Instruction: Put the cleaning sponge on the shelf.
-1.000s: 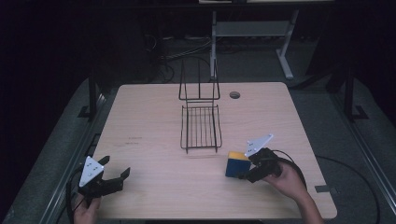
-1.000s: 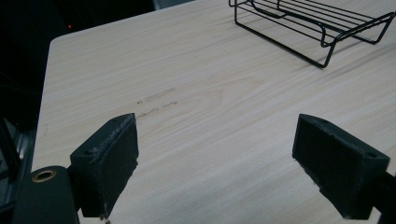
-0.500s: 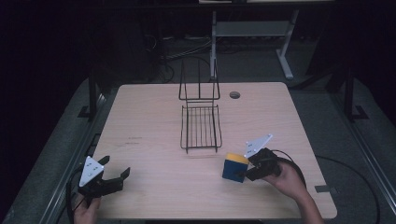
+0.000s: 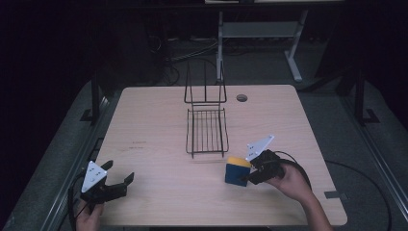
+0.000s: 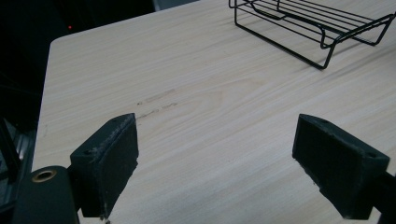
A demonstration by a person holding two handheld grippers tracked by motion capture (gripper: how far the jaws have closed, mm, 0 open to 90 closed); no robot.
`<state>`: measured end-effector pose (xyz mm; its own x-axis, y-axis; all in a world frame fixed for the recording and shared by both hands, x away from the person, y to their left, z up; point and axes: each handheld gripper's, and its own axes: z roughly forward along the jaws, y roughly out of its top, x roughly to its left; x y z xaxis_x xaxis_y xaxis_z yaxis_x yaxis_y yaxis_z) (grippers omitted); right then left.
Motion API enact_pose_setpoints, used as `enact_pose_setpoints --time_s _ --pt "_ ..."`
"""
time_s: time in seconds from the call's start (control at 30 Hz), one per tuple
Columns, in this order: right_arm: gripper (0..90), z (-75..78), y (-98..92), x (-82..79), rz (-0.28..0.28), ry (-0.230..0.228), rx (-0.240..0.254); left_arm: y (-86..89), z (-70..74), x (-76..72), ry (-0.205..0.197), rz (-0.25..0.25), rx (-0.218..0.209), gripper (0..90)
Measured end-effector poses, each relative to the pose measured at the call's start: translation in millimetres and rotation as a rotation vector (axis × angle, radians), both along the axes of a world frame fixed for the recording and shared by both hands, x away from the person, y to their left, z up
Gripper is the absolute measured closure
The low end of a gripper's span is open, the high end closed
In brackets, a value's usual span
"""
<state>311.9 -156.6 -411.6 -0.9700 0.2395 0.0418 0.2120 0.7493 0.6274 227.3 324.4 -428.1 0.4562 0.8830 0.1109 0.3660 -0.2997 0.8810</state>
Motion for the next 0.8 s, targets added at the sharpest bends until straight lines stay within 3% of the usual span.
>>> enact_pose_setpoints --time_s 0.47,0.8 --pt "56.7 13.1 10.3 4.9 0.024 -0.018 0.005 0.0 0.1 0.0 0.003 -0.001 0.003 13.9" --pt "56.7 13.2 14.4 5.8 0.034 -0.021 -0.011 0.4 0.0 0.1 0.003 -0.001 0.002 13.9"
